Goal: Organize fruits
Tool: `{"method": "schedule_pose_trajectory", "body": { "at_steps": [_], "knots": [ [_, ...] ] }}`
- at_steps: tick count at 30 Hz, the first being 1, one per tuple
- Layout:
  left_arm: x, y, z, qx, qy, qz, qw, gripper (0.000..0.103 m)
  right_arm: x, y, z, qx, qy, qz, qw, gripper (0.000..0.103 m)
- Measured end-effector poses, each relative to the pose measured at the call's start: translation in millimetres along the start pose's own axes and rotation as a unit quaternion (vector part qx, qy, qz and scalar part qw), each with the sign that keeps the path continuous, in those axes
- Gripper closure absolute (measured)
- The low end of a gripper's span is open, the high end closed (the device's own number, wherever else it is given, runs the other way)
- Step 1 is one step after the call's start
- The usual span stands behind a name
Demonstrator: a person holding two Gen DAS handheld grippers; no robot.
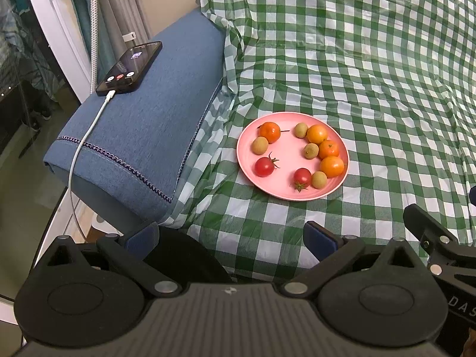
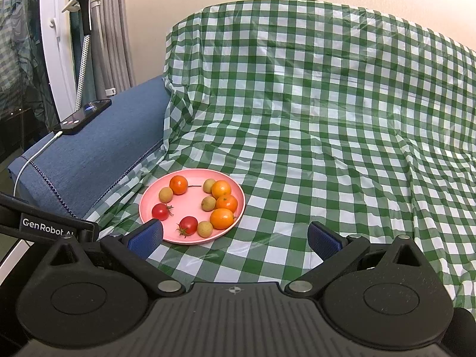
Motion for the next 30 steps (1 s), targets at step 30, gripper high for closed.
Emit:
{"method": "schedule_pose_trajectory", "body": {
  "at_steps": [30],
  "knots": [
    [-7.3, -2.8, 3.0, 0.005, 0.001, 0.015, 0.9999, 0.000, -2.1, -2.0, 5.0, -0.003, 0.003, 0.004, 1.000, 0.001]
  ]
}}
Point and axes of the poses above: each gripper's, at about its wrist camera, not at the fingertips, and x roughly against the way its jaws point, z to its left, y to its top, the point moved 10 cm from there along -x, roughly the way its jaws point
